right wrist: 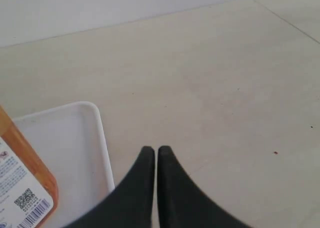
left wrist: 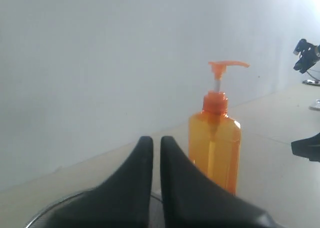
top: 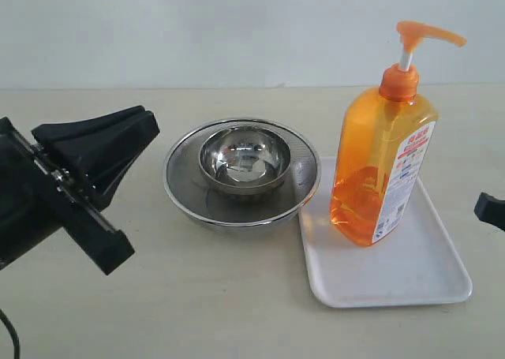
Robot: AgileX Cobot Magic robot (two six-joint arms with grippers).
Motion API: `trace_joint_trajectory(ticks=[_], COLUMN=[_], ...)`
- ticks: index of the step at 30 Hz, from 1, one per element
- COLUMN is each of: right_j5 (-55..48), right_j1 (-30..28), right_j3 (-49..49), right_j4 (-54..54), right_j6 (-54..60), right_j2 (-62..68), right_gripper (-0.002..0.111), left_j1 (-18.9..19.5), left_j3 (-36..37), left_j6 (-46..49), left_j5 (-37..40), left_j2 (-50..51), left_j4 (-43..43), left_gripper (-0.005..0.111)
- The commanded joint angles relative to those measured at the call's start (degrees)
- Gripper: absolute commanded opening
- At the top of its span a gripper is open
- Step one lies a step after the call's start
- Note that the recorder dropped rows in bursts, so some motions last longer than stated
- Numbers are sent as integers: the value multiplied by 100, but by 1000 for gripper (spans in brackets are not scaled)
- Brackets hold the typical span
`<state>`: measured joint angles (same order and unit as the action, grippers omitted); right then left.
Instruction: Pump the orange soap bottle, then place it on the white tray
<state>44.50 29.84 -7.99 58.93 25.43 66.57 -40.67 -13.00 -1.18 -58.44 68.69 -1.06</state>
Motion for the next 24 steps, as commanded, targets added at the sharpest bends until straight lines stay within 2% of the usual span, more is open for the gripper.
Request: trace_joint_trajectory(ticks=[1, 9, 13, 15, 18, 24], right_j5=[28, 28, 28, 28, 58, 83], right_j1=[-11, -11, -11, -11, -11, -11], right_j3=[5, 5, 5, 5, 5, 5], right_j4=[-40, -40, -40, -40, -44, -41], right_j6=[12, 12, 12, 12, 12, 12], right_j2=[-2, -2, -2, -2, -2, -2], right_gripper=[0, 0, 0, 0, 0, 0], left_j1=[7, 7, 20, 135, 510, 1288], left_j3=[44, 44, 44, 44, 44, 44], left_j6=[-75, -75, 9, -344, -810, -897], left_j5=[-40, -17, 283, 809, 1874, 3895], left_j2=[-201, -213, -341, -692, -1476, -3136], left_j4=[-42, -42, 211, 305, 267, 148], left_gripper=[5, 5, 5, 5, 5, 5])
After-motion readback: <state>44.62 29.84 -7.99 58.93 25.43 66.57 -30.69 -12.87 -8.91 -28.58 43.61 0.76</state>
